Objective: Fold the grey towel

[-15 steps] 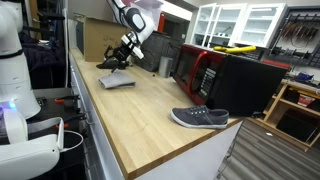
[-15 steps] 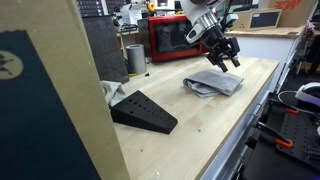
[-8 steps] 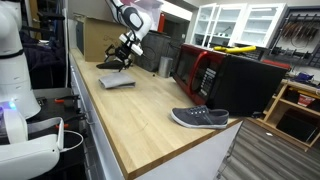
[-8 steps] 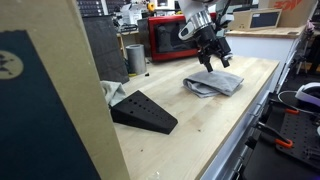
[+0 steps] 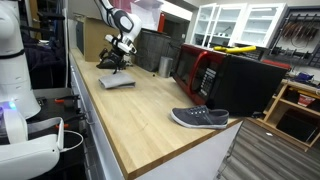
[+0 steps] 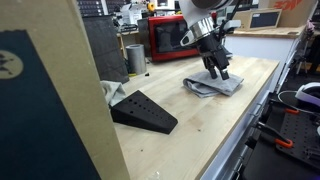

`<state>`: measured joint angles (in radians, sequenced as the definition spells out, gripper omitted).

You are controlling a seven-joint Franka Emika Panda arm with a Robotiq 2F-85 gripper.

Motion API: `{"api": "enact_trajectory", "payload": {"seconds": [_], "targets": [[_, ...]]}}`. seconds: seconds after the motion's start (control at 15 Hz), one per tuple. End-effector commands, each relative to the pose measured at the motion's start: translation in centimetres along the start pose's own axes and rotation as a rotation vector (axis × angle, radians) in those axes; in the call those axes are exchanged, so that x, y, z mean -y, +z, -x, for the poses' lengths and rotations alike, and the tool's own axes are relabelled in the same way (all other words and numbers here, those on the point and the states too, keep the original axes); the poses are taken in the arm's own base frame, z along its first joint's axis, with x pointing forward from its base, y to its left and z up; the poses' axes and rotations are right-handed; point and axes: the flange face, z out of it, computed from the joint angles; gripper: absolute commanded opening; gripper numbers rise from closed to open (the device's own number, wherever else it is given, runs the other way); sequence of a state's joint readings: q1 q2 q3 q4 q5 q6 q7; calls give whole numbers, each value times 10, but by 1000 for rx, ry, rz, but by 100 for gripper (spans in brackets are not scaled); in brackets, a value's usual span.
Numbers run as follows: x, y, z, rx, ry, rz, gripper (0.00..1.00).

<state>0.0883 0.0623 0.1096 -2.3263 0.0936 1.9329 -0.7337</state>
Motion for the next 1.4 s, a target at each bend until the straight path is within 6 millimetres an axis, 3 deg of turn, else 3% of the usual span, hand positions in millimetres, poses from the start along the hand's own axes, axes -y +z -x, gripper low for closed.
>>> {"api": "enact_trajectory", "payload": {"seconds": [0.0,0.47,0.53,0.6,1.13,1.27,1.33], "targets": [[11,3,11,-106,139,91,100],[3,41,16,-263,402,287,100],[3,45,17,-271,450,309,75],[3,47,18,-282,498,331,74],[1,33,14,-316,827,445,12],[1,29,12,-319,862,448,1],[0,28,12,-319,876,449,0]]}}
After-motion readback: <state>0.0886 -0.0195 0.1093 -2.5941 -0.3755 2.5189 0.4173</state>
